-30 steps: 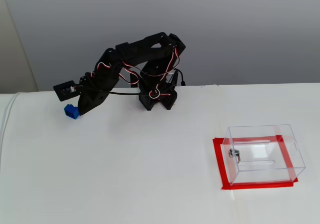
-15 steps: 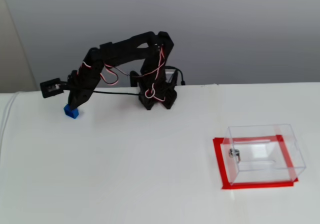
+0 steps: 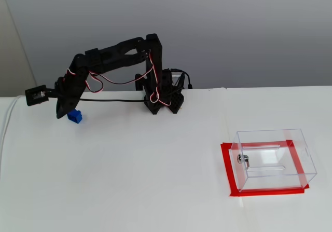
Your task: Pick the blue lego brick and place it into the transparent box
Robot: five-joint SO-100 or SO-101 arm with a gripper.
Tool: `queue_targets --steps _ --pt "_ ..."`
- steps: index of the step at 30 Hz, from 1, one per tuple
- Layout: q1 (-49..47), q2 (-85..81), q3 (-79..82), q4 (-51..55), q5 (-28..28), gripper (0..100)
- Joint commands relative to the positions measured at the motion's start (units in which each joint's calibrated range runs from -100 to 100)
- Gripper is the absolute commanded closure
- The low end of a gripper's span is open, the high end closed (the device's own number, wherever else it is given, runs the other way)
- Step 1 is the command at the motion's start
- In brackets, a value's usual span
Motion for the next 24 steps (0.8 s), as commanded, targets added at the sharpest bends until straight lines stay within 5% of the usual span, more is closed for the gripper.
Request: queue_targets --steps 1,24 --pt "0.8 0.8 -3.9 -1.0 -0.3 99" --pt "1.2 2.0 -3.1 3.5 -1.9 99"
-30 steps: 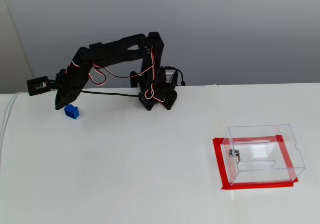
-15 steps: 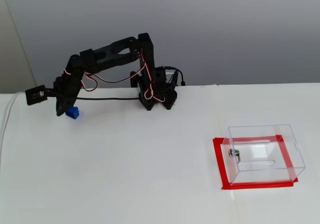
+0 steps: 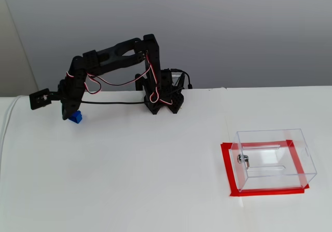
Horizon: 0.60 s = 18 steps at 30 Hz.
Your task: Pick the blue lego brick and place it into the transparent box
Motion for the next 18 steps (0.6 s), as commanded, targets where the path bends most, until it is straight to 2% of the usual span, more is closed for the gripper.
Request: queue_targets --steps 1,5,13,15,18 --pt "0.5 0.5 -2.5 -0.4 -2.9 99" --pt "0.5 1.0 -2.2 0.3 -6.1 99" --pt "0.5 1.1 -2.2 0.5 -7.7 99" --pt "0.5 1.0 -2.2 1.5 -8.6 96" --pt "0.5 0.8 -2.8 2.6 -9.0 87"
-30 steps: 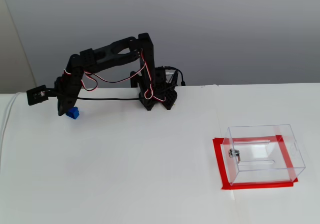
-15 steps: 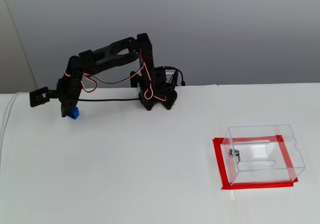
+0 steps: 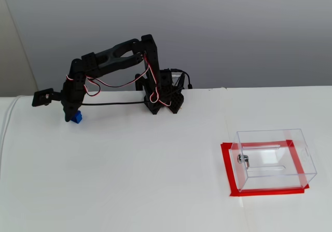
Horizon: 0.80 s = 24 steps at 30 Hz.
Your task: Pick the blue lego brick and place it into the transparent box
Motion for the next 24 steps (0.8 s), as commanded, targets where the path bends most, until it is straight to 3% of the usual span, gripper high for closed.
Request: queue_targets --steps 1,5,17,24 --pt "0.5 -1.1 -3.2 1.2 -0.6 83" --pt "0.5 -1.2 -5.4 3.3 -0.6 76" --pt "0.5 -0.2 -9.0 8.5 -2.1 75" --pt "0.5 4.1 -9.8 9.8 -2.0 67"
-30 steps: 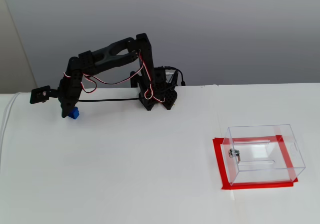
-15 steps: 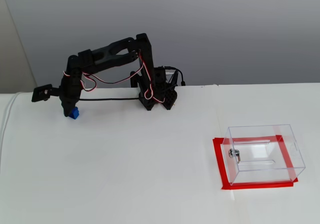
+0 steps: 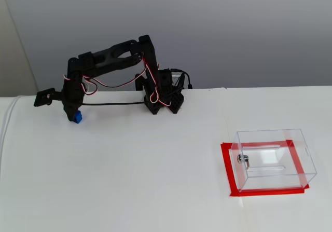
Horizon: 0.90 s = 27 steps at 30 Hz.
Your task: Pick the blue lego brick and place it into the transparent box
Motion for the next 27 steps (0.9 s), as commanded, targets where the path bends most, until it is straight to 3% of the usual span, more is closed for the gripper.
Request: queue_targets --steps 1,27 --pt "0.5 0.6 -4.1 1.4 -0.3 66" --pt "0.5 5.0 -9.0 -0.7 -0.5 67"
